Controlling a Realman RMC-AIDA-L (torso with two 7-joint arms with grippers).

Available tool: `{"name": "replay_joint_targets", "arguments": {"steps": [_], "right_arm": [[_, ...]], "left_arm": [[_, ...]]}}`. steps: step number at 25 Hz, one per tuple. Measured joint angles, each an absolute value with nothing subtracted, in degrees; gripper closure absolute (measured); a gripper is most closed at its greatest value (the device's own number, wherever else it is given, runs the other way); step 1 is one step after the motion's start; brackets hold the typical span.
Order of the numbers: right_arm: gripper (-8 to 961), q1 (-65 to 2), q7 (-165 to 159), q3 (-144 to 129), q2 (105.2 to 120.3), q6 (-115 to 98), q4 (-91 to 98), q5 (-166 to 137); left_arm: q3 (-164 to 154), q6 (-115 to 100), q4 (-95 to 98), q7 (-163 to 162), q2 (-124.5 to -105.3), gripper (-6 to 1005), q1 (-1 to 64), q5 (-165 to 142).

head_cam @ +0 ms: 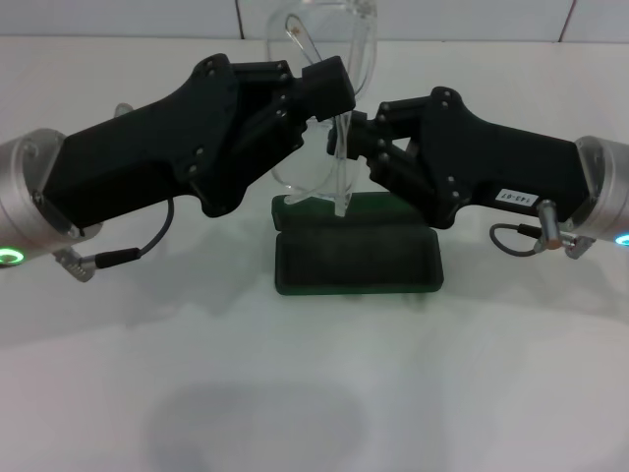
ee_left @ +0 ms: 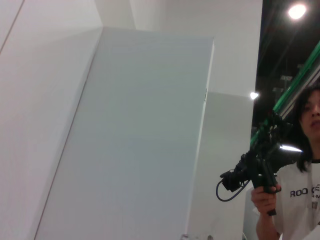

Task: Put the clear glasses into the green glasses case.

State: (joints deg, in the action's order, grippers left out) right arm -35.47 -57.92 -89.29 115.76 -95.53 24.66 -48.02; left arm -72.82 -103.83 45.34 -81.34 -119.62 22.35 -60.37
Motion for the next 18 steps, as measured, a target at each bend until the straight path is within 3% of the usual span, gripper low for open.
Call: {"name": "replay_joint_targets", "arguments": {"steps": [18], "right_arm": [[898,-36.28,-57.92,-89.44,115.85,-94.61,25.93,-50.96]], "left_arm": [[-72.68,-103.71,43.38,-79.73,-119.6,959,23.38,-60.38]]}}
